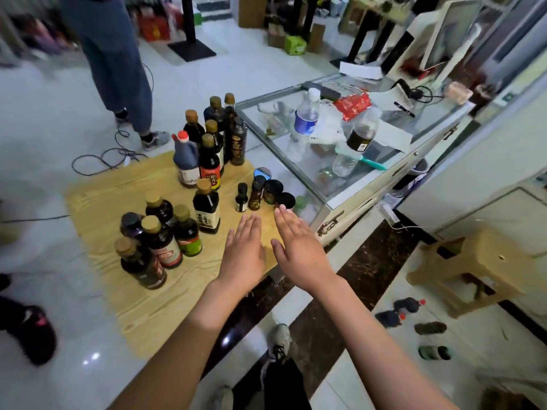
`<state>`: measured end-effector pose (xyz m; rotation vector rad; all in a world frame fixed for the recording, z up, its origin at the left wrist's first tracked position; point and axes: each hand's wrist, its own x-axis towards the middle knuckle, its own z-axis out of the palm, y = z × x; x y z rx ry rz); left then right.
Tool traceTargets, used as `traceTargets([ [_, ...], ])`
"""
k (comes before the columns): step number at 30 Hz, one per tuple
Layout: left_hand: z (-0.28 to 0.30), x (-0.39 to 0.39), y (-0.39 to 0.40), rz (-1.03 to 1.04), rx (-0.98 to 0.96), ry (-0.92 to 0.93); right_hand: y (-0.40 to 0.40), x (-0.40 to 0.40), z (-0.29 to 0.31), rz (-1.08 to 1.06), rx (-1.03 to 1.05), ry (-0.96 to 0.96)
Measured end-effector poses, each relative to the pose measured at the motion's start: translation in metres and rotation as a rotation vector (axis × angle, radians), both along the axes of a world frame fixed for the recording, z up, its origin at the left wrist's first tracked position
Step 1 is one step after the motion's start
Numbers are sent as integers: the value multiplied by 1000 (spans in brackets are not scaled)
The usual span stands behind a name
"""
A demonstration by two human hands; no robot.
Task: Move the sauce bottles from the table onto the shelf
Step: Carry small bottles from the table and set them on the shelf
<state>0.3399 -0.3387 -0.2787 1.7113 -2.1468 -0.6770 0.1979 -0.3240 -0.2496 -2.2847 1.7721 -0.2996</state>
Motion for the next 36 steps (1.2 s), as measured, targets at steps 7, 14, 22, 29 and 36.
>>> traceTargets([
  [7,-42,-28,-76,276,141,177,-100,-30,-53,48,137,-52],
  [14,-64,-31,-146,504,248,192,-187,-39,-104,45,171,-194],
  [22,-97,-33,-213,687,335,302,-257,-9,-124,-31,281,-225],
  [29,-133,-23,-236,756,362,350,-273,-6,-149,-51,290,-186],
  [36,-138,-24,-227,736,254,377,-265,-11,-154,9,261,-132],
])
